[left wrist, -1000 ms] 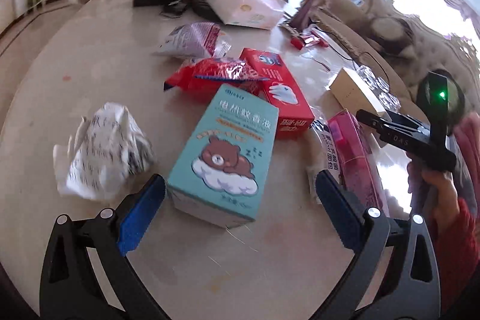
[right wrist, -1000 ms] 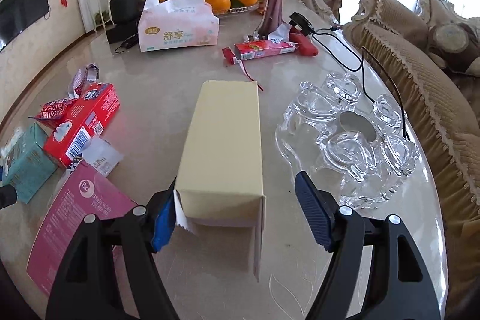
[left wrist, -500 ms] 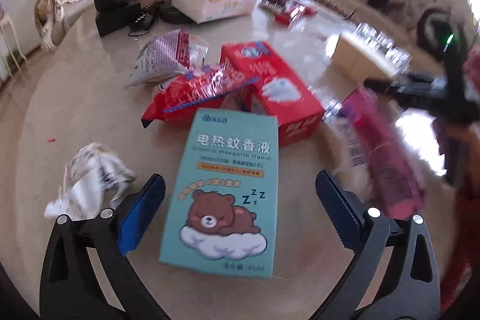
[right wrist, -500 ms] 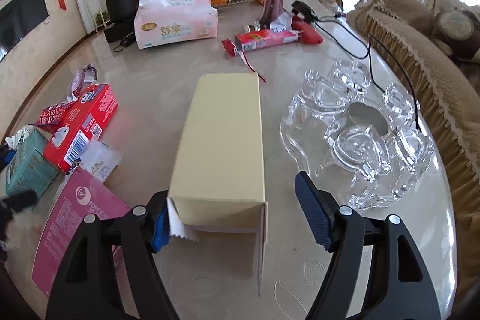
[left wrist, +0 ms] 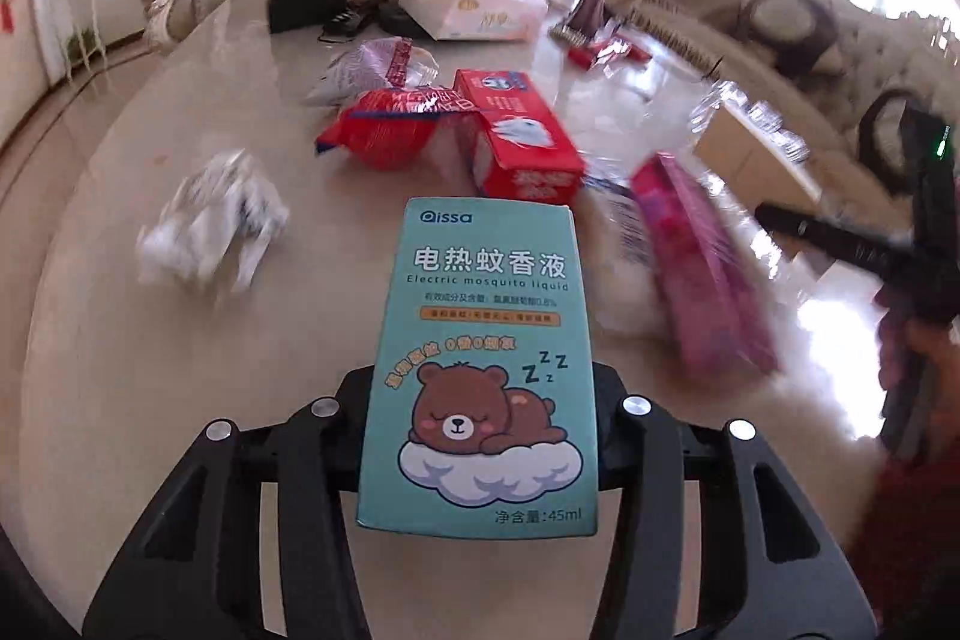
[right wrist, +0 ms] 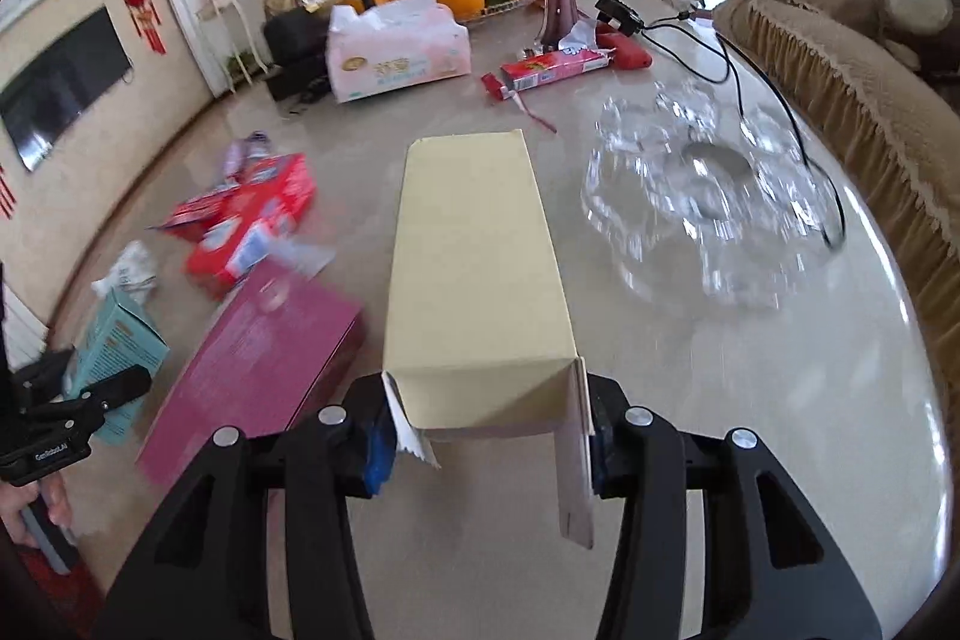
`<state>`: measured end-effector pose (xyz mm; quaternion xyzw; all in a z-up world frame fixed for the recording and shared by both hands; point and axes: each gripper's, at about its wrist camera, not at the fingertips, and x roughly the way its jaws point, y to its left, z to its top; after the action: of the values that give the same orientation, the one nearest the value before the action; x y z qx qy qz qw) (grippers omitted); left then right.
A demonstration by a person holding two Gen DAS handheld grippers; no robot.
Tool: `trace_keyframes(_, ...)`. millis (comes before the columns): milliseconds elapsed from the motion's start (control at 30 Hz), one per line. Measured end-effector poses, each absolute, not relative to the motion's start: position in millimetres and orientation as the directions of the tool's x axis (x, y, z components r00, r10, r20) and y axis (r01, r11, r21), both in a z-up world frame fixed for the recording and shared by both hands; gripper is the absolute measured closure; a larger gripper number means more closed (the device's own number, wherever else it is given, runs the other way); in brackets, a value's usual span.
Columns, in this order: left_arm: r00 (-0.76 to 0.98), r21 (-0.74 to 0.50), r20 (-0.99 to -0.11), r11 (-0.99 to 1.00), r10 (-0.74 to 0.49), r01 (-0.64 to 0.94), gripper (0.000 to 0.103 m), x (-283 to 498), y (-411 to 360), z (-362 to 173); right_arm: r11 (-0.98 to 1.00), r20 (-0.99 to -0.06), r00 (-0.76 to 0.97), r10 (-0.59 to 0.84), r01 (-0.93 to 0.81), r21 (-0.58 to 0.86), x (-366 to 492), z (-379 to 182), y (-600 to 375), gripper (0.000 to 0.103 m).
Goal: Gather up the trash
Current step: 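Grasp the teal bear box with the left gripper while the right grasps the cream box, then carry both boxes to the wastebasket and open both grippers to drop them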
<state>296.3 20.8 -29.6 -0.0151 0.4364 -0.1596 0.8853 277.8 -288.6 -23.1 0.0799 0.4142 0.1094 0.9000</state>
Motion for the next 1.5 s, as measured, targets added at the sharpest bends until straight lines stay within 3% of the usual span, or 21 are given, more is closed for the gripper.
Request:
trace_keyframes(267,0.638,-0.275,-0.665,0.922,-0.388,0.273,0.056,156,47,2,0.914,-0.620,0.673,0.402,-0.259,0.312,147,8,-288,0.058)
trace_keyframes(467,0.564,-0.254,-0.701,0.892,-0.437,0.375,0.055,57,29,-1,0.849,-0.646,0.559,0.520,-0.422,0.318,44,17,-258,0.058)
trace_keyframes(633,0.370,-0.280,-0.814,0.861,-0.448,0.425,0.055,14,0,-66,0.835,-0.763,0.369,0.531,-0.381,0.397,-4,-45,-238,0.058)
trace_keyframes(733,0.225,-0.344,-0.862,0.850,-0.454,0.399,0.055,17,-16,-119,0.889,-0.870,0.246,0.427,-0.289,0.354,-7,-112,-230,0.058)
trace_keyframes(900,0.028,-0.325,-0.930,0.855,-0.367,0.403,0.055,33,-44,-187,0.916,-0.929,0.113,0.352,-0.245,0.317,9,-164,-222,0.059)
trace_keyframes(1133,-0.068,-0.291,-0.955,0.860,-0.289,0.419,0.055,47,-61,-233,0.930,-0.956,0.091,0.280,-0.274,0.246,21,-187,-207,0.059)
trace_keyframes(1200,-0.086,-0.279,-0.960,0.869,-0.268,0.409,0.052,46,-64,-240,0.920,-0.954,0.066,0.293,-0.290,0.263,20,-191,-207,0.058)
trace_keyframes(1233,-0.085,-0.264,-0.964,0.876,-0.252,0.404,0.038,47,-66,-241,0.917,-0.953,0.057,0.299,-0.293,0.270,20,-193,-206,0.056)
trace_keyframes(1267,-0.069,-0.241,-0.970,0.884,-0.233,0.401,0.012,47,-65,-241,0.922,-0.958,0.058,0.281,-0.294,0.253,20,-196,-207,0.053)
trace_keyframes(1300,-0.055,-0.238,-0.970,0.885,-0.236,0.401,0.006,46,-65,-237,0.929,-0.963,0.075,0.258,-0.292,0.226,19,-194,-208,0.045)
trace_keyframes(1367,-0.013,-0.263,-0.960,0.884,-0.280,0.387,0.006,45,-60,-227,0.935,-0.963,0.109,0.245,-0.288,0.206,14,-188,-215,0.038)
trace_keyframes(1500,0.085,-0.277,-0.941,0.892,-0.326,0.358,0.006,46,-46,-206,0.943,-0.957,0.167,0.239,-0.275,0.187,13,-172,-225,0.037)
